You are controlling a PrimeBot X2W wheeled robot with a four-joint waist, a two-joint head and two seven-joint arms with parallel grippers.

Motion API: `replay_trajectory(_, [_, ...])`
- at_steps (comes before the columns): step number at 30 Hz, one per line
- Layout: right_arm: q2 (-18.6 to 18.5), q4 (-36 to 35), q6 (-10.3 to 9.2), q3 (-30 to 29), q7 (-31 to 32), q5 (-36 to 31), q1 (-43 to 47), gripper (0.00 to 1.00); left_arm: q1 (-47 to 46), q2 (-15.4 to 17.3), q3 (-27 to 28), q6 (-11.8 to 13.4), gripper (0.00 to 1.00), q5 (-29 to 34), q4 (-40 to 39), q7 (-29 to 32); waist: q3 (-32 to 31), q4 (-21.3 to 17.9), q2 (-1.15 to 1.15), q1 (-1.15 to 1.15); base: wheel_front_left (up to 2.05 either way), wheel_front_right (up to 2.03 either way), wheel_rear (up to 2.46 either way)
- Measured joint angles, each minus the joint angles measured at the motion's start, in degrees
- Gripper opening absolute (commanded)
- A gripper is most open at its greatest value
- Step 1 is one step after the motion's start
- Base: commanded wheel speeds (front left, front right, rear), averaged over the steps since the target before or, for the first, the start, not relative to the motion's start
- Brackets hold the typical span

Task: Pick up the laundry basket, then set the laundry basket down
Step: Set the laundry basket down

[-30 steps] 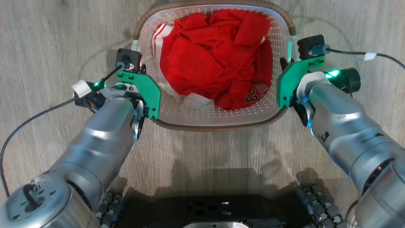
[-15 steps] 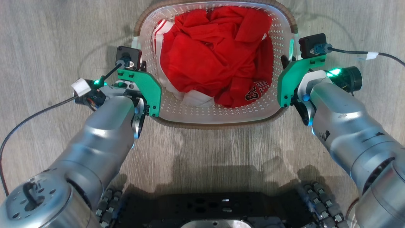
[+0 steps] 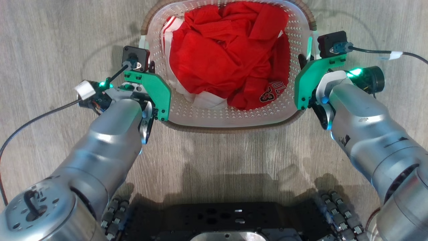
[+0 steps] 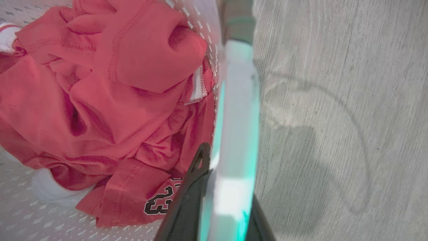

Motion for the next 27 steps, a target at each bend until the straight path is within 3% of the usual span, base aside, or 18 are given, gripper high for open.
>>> replay_trajectory(11, [-0.01, 0.00, 0.00, -0.29, -0.01, -0.49, -0.01, 0.07, -0.41, 0.01, -0.29, 0.01, 0.00, -0.02, 0.08, 0.00, 0.20, -0.12, 0.00, 0.00, 0.00, 0.00, 0.00])
replay_trajectory(13, [-0.01, 0.00, 0.00, -0.34, -0.01, -0.49, -0.01, 0.12, -0.41, 0.01, -0.31, 0.01, 0.00, -0.13, 0.08, 0.00, 0.22, -0.10, 0.00, 0.00, 0.00, 0.00, 0.00])
replay_trajectory(15, [-0.01, 0.00, 0.00, -0.37, -0.01, -0.60, -0.01, 0.28, -0.41, 0.01, -0.35, 0.01, 0.00, -0.53, 0.08, -0.01, 0.21, -0.09, 0.00, 0.00, 0.00, 0.00, 0.00])
replay_trajectory(16, [-0.01, 0.00, 0.00, -0.37, -0.01, -0.88, -0.01, 0.38, -0.41, 0.01, -0.36, 0.01, 0.04, -0.53, 0.08, -0.01, 0.19, -0.08, 0.00, 0.00, 0.00, 0.00, 0.00])
replay_trajectory(17, [-0.02, 0.00, 0.00, -0.40, -0.01, -1.03, -0.01, 0.47, -0.41, 0.01, -0.37, 0.01, 0.18, -0.53, 0.08, -0.01, 0.16, -0.08, 0.00, 0.00, 0.00, 0.00, 0.00])
replay_trajectory(18, [-0.02, 0.01, 0.00, -0.42, -0.01, -1.04, -0.01, 0.49, -0.41, 0.01, -0.44, 0.02, 0.32, -0.54, 0.08, -0.02, 0.13, -0.07, 0.00, 0.00, 0.00, 0.00, 0.00])
replay_trajectory(21, [0.01, -0.08, 0.00, -0.46, -0.03, -1.27, -0.03, 0.71, -0.41, 0.00, -0.76, 0.73, 0.48, -0.59, 0.02, -0.01, 0.11, 0.00, 0.00, 0.00, 0.00, 0.00, 0.00])
replay_trajectory(23, [0.01, -0.12, 0.00, -0.49, -0.03, -1.69, -0.05, 1.00, -0.42, -0.04, -0.85, 0.93, 0.77, -0.64, -0.19, -0.01, 0.13, 0.06, 0.00, 0.00, 0.00, 0.00, 0.00])
replay_trajectory(25, [0.02, -0.20, 0.00, -0.52, -0.03, -2.00, -0.05, 1.00, -0.43, -0.05, -0.89, 1.01, 0.88, -1.20, -0.27, -0.01, 0.14, 0.08, 0.00, 0.00, 0.00, 0.00, 0.00])
replay_trajectory(26, [0.02, -0.27, 0.00, -0.56, -0.03, -2.02, -0.05, 1.00, -0.43, -0.05, -0.91, 1.01, 1.00, -1.20, -0.30, -0.01, 0.13, 0.09, 0.00, 0.00, 0.00, 0.00, 0.00])
replay_trajectory(27, [0.02, -0.37, 0.01, -0.58, -0.05, -2.02, -0.05, 1.00, -0.43, -0.05, -0.93, 1.02, 1.00, -1.20, -0.30, -0.01, 0.12, 0.09, 0.00, 0.00, 0.00, 0.00, 0.00])
